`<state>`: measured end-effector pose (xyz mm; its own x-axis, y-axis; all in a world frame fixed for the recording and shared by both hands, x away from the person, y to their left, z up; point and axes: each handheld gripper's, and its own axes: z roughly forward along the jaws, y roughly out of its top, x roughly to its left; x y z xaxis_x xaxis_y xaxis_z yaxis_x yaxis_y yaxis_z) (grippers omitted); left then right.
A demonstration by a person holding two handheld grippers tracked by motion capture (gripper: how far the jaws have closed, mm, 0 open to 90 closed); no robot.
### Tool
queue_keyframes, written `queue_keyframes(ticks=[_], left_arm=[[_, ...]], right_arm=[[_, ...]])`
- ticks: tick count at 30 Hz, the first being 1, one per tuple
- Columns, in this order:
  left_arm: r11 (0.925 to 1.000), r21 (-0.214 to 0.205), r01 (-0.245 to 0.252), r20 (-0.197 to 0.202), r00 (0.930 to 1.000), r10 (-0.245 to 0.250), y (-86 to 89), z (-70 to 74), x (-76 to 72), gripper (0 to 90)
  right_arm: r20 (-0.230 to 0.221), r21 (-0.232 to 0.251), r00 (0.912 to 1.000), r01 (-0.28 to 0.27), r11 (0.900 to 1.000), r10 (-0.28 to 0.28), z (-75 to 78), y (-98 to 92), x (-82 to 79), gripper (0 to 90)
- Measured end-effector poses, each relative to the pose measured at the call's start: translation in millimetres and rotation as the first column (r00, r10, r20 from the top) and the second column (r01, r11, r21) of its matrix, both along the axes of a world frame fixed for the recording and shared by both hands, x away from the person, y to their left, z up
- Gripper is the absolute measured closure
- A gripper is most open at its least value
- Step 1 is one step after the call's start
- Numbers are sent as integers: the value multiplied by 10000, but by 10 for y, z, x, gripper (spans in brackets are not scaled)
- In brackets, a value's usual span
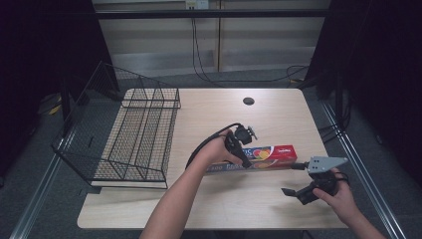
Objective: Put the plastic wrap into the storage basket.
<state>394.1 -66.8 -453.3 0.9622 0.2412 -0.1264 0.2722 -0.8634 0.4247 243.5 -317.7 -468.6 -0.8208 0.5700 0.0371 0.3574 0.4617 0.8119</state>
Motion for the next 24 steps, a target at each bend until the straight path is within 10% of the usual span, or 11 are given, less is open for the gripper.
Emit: queue_keyframes(ticks=[24], left_arm=[[9966,639,523,387,9977,-548,-61,-55,10,329]], right_arm=[[12,8,10000,-59,10000,59,4,7,1,53]])
